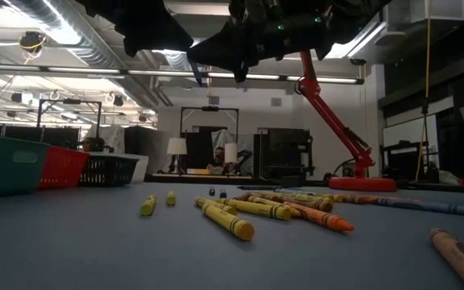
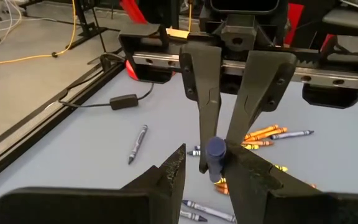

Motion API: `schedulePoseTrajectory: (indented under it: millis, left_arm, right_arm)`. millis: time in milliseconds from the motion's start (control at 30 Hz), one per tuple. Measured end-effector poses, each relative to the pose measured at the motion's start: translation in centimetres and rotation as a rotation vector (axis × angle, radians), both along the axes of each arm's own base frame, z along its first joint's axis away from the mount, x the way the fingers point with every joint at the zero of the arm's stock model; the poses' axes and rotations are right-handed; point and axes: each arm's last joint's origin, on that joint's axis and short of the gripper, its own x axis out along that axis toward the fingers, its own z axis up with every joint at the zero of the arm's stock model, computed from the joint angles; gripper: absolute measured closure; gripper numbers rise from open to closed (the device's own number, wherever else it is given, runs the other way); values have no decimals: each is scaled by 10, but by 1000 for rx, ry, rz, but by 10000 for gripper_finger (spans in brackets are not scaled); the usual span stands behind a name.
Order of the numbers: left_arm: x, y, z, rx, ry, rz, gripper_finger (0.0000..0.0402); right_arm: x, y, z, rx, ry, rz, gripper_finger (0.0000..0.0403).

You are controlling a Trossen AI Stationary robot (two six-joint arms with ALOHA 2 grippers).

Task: Sort crayons
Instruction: Put the violet crayon into the light orange bin

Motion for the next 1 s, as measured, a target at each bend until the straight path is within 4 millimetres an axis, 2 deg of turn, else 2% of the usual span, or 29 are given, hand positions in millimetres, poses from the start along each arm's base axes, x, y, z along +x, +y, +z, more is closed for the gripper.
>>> schedulePoseTrajectory:
  millis: [167,433,667,833,1000]
  left_arm:
    - [0,0,0,6,3,-3,322]
    - [1,0,-1,6,7,-3,392]
    - [4,-1,-5,11,25,0,387]
    - [5,-1,-8,10,43,-9,386]
    - [5,-3,-10,-21,64,-80,386]
  right_arm:
    - [0,0,0,0,3,0,384]
    - [0,0,-1,-2,9,0,384]
    - [-1,0,-3,0,24,0,379]
    - [-2,-1,-6,4,69,-9,324]
    - [-6,0,-18,12,198,-11,267]
